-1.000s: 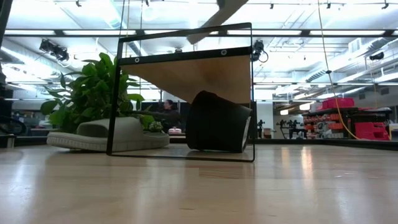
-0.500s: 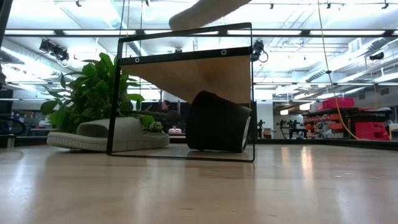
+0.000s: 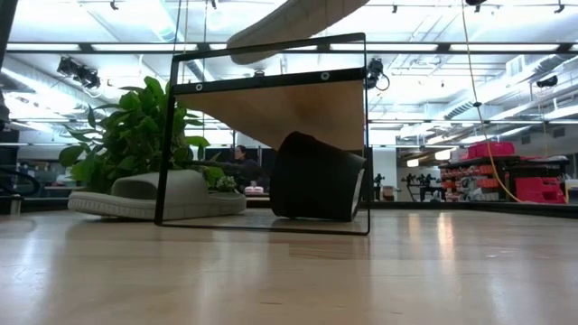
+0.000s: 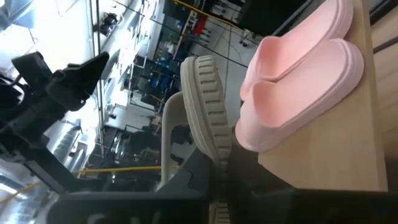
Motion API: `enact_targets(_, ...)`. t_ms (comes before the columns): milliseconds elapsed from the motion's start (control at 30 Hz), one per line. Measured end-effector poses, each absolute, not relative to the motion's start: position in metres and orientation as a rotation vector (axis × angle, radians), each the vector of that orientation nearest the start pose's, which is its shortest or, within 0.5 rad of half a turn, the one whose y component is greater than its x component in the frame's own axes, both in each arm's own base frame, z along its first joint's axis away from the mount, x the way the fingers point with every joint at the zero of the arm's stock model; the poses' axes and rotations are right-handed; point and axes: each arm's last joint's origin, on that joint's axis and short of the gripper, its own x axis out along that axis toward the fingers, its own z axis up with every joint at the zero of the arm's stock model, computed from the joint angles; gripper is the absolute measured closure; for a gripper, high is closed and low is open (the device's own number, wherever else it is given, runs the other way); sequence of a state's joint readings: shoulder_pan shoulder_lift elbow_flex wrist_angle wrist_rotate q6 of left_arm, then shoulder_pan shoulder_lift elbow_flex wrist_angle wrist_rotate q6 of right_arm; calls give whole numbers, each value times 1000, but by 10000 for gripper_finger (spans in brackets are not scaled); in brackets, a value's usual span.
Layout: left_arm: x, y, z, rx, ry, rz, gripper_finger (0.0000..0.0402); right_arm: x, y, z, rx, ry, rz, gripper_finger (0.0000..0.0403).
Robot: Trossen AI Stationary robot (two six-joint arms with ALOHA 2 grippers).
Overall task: Pick and place slides into the shelf
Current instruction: Put the top gray slide on the shelf
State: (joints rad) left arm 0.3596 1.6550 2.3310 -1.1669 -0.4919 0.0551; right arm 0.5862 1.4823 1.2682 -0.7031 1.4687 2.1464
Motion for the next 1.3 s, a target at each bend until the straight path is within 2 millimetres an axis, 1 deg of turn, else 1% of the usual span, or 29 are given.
enact_targets(167,260,95,520,87,548,767,292,270,148,302,1168,-495,-845,380)
enact_targets(267,262,85,517,78,572,744,292,280,155,292,1177,-531,-840,380)
enact_targets(433,263,70,514,113,615,725,300,294,164,279,1189,-638,-831,380)
enact_targets(600,264,60,513,143,630,717,309,305,171,265,1217,-647,-824,380)
enact_targets(700,264,56,512,153,642,709,314,309,173,261,1225,-651,-823,380)
enact_targets(933,264,51,509,167,672,689,324,310,170,260,1222,-637,-831,380)
enact_targets(1067,263,51,509,168,678,689,320,310,171,255,1240,-603,-827,380)
enact_targets(1300,263,51,509,169,678,688,315,311,170,254,1261,-591,-824,380)
